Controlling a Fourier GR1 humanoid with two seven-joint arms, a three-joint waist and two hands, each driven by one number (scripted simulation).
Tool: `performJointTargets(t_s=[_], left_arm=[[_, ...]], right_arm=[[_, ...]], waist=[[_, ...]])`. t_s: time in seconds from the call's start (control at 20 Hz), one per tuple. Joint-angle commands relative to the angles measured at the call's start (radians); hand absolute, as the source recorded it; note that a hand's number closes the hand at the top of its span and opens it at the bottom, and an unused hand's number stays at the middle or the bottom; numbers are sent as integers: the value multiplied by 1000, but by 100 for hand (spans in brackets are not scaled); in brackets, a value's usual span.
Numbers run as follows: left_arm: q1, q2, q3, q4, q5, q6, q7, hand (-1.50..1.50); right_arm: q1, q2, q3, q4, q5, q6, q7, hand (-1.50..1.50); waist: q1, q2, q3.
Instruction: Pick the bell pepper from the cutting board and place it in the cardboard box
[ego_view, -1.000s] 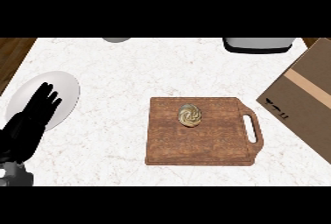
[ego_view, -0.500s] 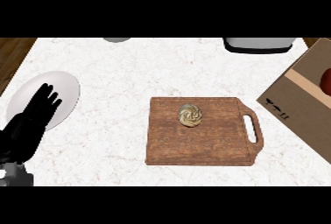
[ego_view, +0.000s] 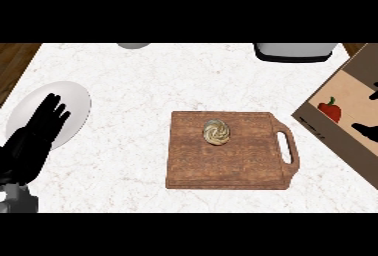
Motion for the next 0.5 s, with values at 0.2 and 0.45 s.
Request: performJointTargets(t_s=[0.2, 0.45], left_arm=[[40, -11, -1, -35, 1, -2, 1, 0], [20, -26, -14, -17, -11, 12, -3, 0]], right_arm=[[-5, 68, -112, 84, -152, -114, -175, -150], [-99, 76, -299, 113, -363, -76, -105, -150]], waist=[[-4, 3, 9], [-7, 4, 9]])
